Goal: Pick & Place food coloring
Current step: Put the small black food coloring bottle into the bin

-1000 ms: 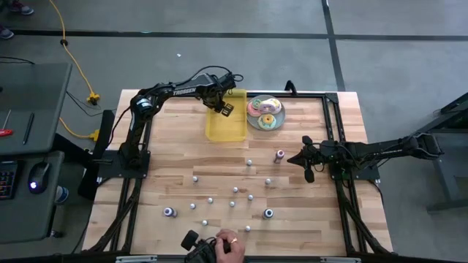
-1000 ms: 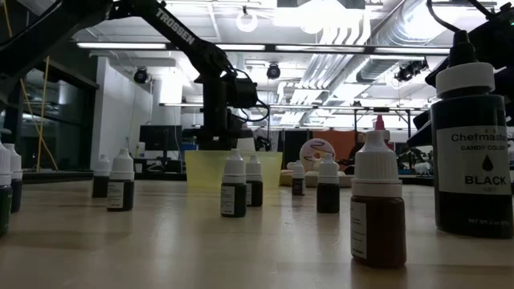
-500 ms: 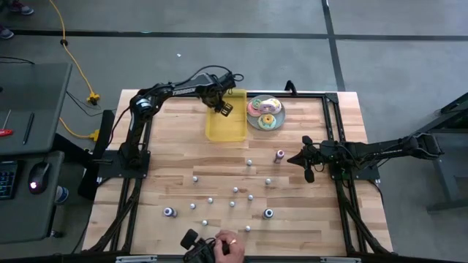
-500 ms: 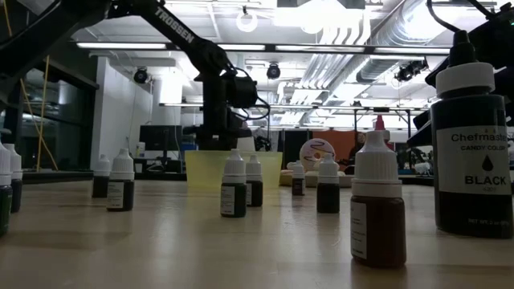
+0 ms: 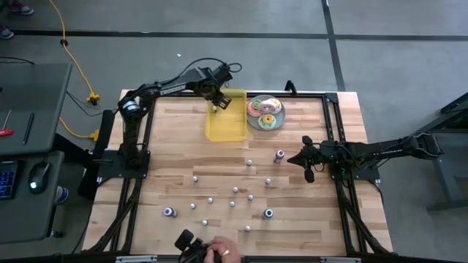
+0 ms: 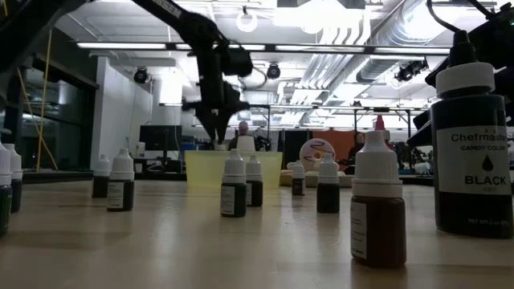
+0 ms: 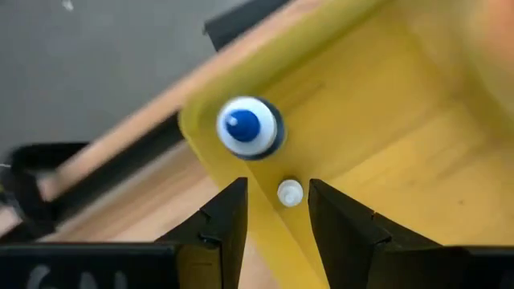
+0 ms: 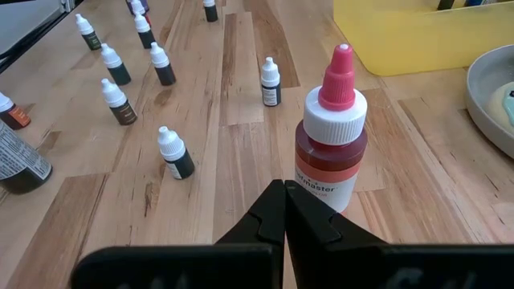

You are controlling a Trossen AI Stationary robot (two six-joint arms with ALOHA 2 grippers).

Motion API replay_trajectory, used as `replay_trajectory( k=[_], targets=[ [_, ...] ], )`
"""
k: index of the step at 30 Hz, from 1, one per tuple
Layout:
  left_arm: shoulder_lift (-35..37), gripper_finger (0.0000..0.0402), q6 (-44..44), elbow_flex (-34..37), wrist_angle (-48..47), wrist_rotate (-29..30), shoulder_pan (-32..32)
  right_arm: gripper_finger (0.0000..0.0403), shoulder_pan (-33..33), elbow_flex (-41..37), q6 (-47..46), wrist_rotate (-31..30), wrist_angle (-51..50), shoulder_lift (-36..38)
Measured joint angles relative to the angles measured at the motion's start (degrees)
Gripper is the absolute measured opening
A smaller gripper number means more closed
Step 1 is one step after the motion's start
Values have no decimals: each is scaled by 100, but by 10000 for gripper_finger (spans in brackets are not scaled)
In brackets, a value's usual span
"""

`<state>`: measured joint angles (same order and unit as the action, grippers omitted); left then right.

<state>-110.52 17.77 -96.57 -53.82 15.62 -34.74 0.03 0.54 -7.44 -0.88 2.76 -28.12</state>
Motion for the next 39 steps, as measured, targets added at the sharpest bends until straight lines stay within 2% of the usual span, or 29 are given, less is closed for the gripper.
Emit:
replay_trajectory(
  k=[8, 12, 20, 27, 30, 33, 39],
  targets=[
    [1113, 128, -701, 0, -149, 15, 259, 0, 1, -1, 0, 0, 2, 1],
    [1794, 128, -1299, -3, -583, -258, 414, 0, 2, 0, 0, 1, 2, 2],
    [2860, 128, -2129, -4, -2421, -1162, 792, 0, 0, 0, 0, 0, 0, 2],
    [3392, 128, -2647, -4, -3550, -1732, 1556, 0, 0, 0, 0, 0, 0, 0],
    [3530, 128, -2634, 43, -3600, -1760, 2014, 0, 0, 0, 0, 0, 0, 0],
    [3666, 128, -2184, 317, -3533, -1738, 2463, 0, 1, -1, 0, 1, 0, 0],
    [3773, 128, -977, 1401, -2884, -1721, 3073, 0, 1, 0, 0, 0, 2, 0]
  ],
)
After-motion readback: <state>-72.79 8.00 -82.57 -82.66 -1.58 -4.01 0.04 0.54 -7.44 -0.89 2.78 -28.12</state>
